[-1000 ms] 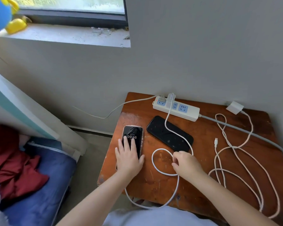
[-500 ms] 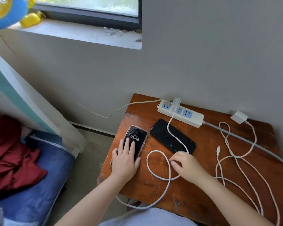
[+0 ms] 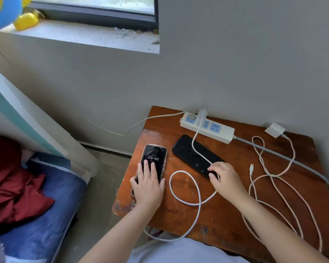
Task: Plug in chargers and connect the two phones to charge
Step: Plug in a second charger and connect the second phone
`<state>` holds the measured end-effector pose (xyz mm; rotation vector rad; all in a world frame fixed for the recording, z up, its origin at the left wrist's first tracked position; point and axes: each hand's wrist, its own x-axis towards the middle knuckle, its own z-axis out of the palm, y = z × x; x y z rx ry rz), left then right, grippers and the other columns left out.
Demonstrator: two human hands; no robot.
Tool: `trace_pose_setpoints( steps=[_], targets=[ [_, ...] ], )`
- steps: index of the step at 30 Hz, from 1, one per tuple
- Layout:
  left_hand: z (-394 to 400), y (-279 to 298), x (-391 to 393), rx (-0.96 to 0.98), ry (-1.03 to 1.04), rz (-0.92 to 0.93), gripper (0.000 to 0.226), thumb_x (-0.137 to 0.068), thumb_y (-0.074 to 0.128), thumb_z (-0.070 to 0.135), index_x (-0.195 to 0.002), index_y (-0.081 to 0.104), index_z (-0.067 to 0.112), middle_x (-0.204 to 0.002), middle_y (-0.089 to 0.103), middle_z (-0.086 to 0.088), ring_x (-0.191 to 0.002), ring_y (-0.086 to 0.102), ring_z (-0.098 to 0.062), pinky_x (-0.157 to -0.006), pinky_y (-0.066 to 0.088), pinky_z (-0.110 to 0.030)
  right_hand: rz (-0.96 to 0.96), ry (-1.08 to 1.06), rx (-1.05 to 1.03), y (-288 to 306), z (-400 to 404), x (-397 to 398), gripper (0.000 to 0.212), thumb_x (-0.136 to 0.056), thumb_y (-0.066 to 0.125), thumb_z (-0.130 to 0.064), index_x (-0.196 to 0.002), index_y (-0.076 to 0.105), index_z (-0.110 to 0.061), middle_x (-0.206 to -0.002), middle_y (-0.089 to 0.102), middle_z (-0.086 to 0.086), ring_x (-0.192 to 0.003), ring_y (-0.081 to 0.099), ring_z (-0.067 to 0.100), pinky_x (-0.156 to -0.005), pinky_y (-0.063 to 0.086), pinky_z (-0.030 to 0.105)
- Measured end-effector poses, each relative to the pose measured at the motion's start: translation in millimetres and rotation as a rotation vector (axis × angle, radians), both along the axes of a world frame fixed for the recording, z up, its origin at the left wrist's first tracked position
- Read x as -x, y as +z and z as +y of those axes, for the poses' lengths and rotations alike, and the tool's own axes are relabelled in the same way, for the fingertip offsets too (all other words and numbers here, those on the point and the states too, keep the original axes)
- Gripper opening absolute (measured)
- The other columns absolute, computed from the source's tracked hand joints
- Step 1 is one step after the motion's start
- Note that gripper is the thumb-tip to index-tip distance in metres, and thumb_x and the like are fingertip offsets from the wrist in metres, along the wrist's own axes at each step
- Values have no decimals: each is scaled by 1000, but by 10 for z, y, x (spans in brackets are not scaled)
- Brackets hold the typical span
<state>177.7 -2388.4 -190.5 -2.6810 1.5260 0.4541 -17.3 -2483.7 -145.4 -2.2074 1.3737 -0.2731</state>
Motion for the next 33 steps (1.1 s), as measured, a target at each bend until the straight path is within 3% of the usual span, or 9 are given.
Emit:
trace_pose_setpoints(
  steps=[11, 17, 20, 23, 27, 33],
  targets=[
    [-61, 70, 51, 1, -37, 21, 63, -93, 21, 51, -142, -3, 19, -155, -6, -9, -140, -12, -27, -112, -3, -52, 33, -1, -101, -129, 77, 99, 27, -90, 49, -12, -116, 57, -11, -131, 50, 6, -125, 38, 17, -103, 33, 25],
    [-306, 175, 293, 247, -342, 182, 56, -95, 25, 41, -143, 7, 18, -155, 0, -5, -133, -23, -16, -108, -14, -34, 7, 25, -133, -144, 41, 226, 28, -91, 44, -5, -114, 59, -10, -132, 53, 6, -124, 45, 17, -100, 28, 18],
    [-485, 200, 495, 344, -550, 207, 51, -96, 33, 33, -140, 20, 11, -152, 16, -10, -134, -13, -21, -108, -10, -41, -38, -5, -165, -110, 14, 327, 27, -89, 45, 1, -108, 63, -7, -126, 59, 9, -119, 50, 18, -97, 29, 16],
    [-698, 187, 630, 269, -654, 206, 50, -97, 30, 31, -140, 18, 9, -153, 14, -10, -141, -4, -22, -112, -8, -37, -29, -1, -181, -86, 0, 427, 26, -88, 48, 0, -107, 64, -7, -125, 59, 9, -118, 51, 18, -97, 29, 17],
    [-877, 35, 648, 163, -702, 131, 51, -97, 27, 35, -142, 14, 16, -155, 9, -5, -142, -4, -21, -114, -4, -40, 7, 38, -240, -76, 3, 503, 27, -90, 46, -3, -111, 61, -9, -130, 55, 4, -121, 47, 15, -98, 26, 15],
    [-883, -122, 634, 200, -699, 97, 51, -95, 26, 41, -142, 14, 24, -154, 14, -1, -142, -2, -20, -109, -14, -36, -48, -82, -171, 68, -259, 644, 25, -88, 49, -2, -109, 62, -6, -120, 61, 11, -111, 52, 15, -92, 33, 18]
  ],
)
